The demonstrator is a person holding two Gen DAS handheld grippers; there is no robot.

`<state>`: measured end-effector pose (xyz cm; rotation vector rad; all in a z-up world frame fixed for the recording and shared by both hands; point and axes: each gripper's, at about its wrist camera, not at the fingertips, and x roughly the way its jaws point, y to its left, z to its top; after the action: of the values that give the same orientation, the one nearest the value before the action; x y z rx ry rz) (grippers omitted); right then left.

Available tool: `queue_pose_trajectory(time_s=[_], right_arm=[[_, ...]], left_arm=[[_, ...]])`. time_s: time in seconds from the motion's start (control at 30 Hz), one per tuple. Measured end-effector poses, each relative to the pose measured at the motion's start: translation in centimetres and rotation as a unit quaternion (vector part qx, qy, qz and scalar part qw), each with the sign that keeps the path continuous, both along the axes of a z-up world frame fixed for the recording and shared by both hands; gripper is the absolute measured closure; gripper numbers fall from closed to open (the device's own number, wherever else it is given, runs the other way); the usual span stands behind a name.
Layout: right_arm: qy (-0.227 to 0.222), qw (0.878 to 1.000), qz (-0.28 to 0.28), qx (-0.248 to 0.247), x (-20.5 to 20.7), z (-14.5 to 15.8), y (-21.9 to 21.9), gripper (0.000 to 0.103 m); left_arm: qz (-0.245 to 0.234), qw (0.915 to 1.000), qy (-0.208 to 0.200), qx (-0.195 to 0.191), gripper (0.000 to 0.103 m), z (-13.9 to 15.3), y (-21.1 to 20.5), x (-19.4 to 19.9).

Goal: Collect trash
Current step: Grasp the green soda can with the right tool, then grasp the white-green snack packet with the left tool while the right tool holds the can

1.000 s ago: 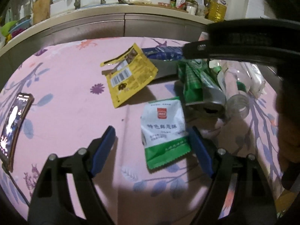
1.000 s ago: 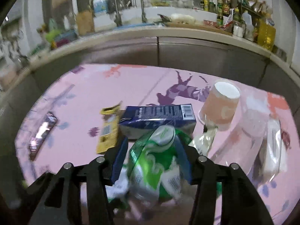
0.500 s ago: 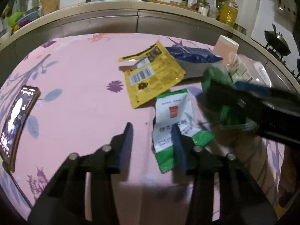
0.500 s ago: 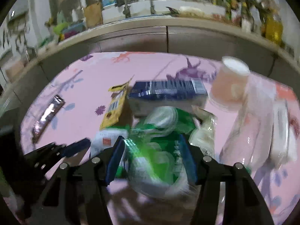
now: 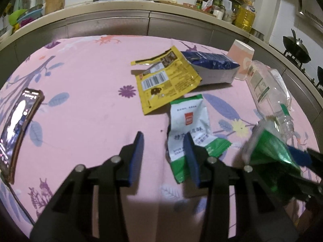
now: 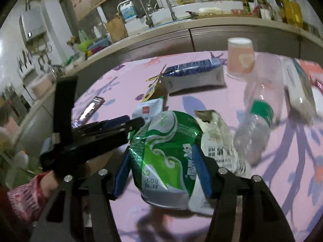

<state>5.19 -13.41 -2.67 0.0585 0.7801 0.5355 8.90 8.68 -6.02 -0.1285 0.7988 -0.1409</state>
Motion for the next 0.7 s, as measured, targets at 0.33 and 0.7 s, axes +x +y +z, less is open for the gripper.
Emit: queue_pose_trajectory(time_s=[0.33, 0.7], right_arm=[[0.068, 0.972, -0.091, 0.204, -0.7, -0.5, -10.4, 0.047], [0.061, 0.953, -0.143, 0.26, -0.6, -0.4, -14.6, 0.048]], left_arm=[[-0.023, 0.9989, 0.018, -0.036, 0.061, 0.4, -0.8, 0.3], [-0.065, 0.9961, 0.024, -0.055, 0.089, 0.7, -2.9, -0.1]])
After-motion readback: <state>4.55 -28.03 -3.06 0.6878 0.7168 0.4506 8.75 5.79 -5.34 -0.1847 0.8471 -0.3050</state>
